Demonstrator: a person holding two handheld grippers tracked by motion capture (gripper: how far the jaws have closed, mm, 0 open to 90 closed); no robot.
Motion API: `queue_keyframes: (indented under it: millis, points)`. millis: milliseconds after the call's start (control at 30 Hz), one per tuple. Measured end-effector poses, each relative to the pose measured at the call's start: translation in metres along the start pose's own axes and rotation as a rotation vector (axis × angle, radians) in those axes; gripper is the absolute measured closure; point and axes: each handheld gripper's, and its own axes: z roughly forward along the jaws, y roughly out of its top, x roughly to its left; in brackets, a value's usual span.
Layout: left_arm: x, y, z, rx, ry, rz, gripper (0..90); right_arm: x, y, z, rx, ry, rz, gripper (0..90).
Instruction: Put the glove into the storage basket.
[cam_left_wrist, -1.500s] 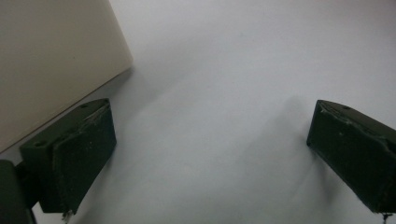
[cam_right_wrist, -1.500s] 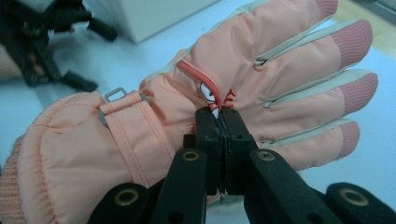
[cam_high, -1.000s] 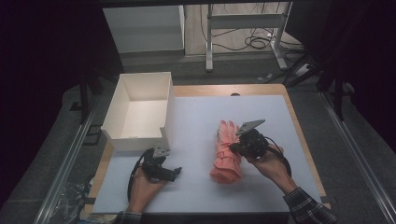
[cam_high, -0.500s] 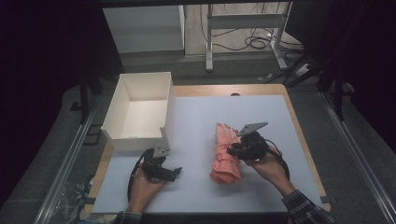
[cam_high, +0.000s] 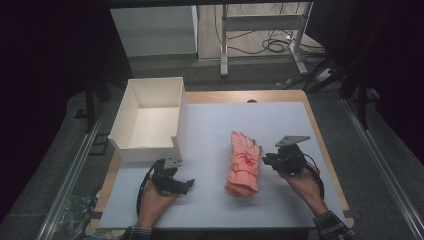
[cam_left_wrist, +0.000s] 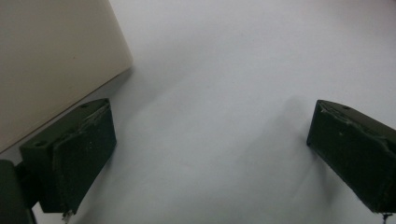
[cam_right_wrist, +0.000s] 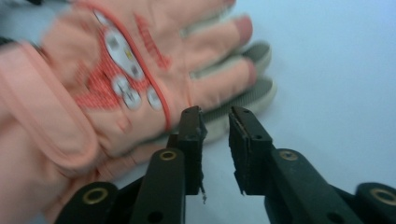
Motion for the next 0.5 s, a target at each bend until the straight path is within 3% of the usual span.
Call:
queue_keyframes:
  millis: [167, 500]
  points:
    - [0.000, 0.000, 0.000, 0.003, 0.000, 0.004, 1.2, 0.003, -0.018, 0.006, -0.004, 0.040, 0.013, 80.8]
    - [0.001, 0.000, 0.000, 0.003, 0.001, 0.008, 1.2, 0.032, -0.045, 0.007, -0.001, 0.118, -0.022, 81.7]
